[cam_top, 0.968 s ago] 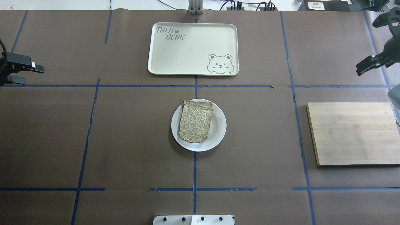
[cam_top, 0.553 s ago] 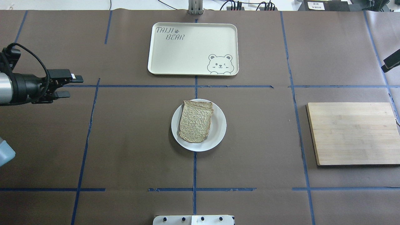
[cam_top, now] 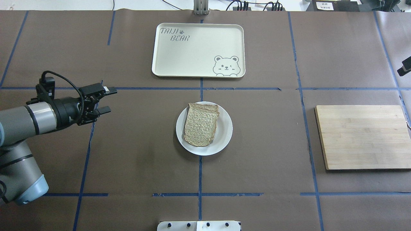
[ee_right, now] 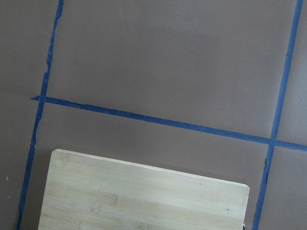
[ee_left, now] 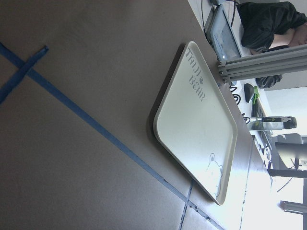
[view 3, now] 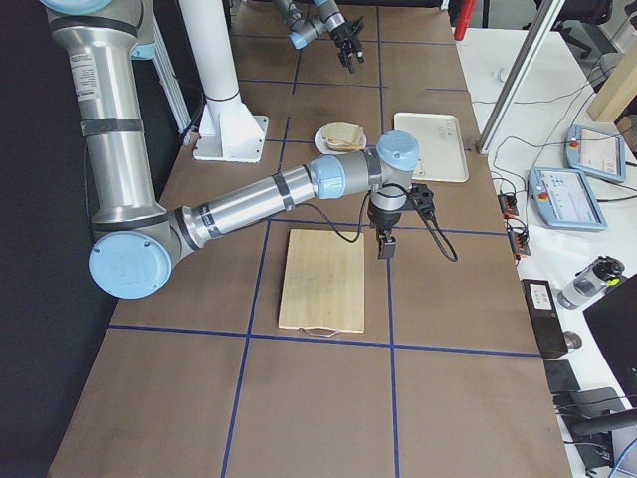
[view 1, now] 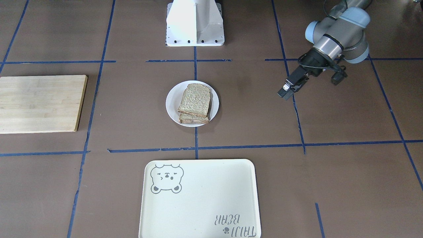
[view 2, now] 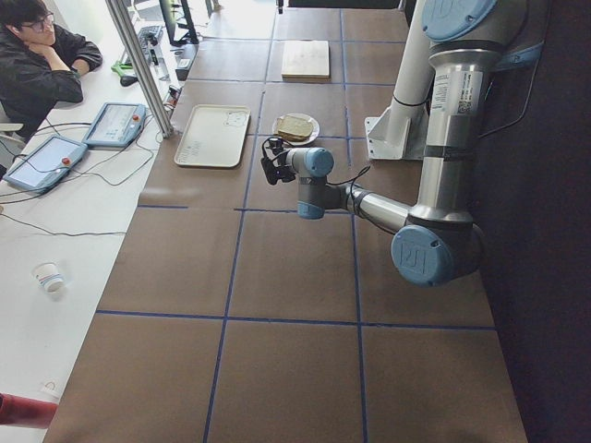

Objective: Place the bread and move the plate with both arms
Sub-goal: 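Reach the left gripper to the white plate's rim and grip it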

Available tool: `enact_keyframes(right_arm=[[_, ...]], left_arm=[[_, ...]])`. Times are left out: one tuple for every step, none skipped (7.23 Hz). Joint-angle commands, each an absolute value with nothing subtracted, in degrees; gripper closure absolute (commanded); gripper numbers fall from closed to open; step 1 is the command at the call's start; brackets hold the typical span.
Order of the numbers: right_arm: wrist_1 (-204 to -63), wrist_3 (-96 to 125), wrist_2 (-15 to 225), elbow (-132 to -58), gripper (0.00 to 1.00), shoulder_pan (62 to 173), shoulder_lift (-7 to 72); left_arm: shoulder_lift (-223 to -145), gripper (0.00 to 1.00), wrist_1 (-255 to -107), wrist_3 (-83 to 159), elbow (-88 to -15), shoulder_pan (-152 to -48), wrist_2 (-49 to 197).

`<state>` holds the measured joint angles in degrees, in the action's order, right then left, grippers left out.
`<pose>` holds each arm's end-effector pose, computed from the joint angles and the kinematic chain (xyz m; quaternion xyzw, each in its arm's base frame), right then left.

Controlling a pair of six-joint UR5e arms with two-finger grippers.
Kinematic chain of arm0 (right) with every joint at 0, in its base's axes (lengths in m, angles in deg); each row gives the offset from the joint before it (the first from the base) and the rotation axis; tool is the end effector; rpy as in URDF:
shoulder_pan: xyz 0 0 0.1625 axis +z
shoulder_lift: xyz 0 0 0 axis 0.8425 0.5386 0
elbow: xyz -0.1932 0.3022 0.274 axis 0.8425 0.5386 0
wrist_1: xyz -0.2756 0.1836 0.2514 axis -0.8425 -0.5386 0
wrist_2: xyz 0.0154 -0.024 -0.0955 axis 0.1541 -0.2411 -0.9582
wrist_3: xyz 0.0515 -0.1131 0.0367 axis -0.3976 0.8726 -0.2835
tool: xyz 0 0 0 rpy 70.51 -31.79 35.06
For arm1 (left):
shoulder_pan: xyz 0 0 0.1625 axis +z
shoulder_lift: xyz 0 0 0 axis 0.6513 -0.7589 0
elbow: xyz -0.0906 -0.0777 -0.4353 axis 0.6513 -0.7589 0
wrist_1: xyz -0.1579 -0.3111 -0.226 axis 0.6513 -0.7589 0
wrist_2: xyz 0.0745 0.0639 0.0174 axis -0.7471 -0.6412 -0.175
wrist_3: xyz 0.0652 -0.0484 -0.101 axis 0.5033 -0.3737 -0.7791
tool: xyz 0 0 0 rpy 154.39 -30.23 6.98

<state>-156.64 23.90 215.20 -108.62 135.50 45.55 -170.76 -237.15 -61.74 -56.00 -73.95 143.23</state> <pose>-0.0665 -0.5333 0.5239 0.0442 -0.3762 -0.0802 0.9220 0.3926 -0.4150 0.4231 0.0505 0.7286 -0.3250 0.6008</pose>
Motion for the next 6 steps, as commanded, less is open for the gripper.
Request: enact_keyframes(right_arm=[[-156.41, 23.81, 215.48, -108.65, 0.00, 135.54, 45.77], [-156.41, 23.81, 215.13, -108.21, 0.00, 135.54, 45.86], [-156.41, 23.81, 215.39, -108.21, 0.00, 135.54, 45.86], [-156.41, 23.81, 215.39, -108.04, 0.00, 135.46, 45.86], [-156.41, 23.72, 215.48, -108.03, 0.00, 135.46, 45.86], [-156.41, 23.72, 215.57, -108.12, 0.00, 135.46, 45.86]], left_arm=[[-174.32, 0.09, -237.05, -61.84, -53.03, -69.56, 140.90], [-175.64, 0.19, -236.96, -61.84, -51.79, -68.94, 140.99], [-178.35, 0.21, -236.70, -61.75, -49.16, -67.89, 144.13], [-180.47, 0.24, -236.09, -61.23, -46.87, -67.88, 147.38], [-182.49, 0.29, -235.82, -59.22, -44.94, -67.80, 148.54], [-184.60, 0.34, -235.82, -59.20, -42.66, -67.80, 148.55]])
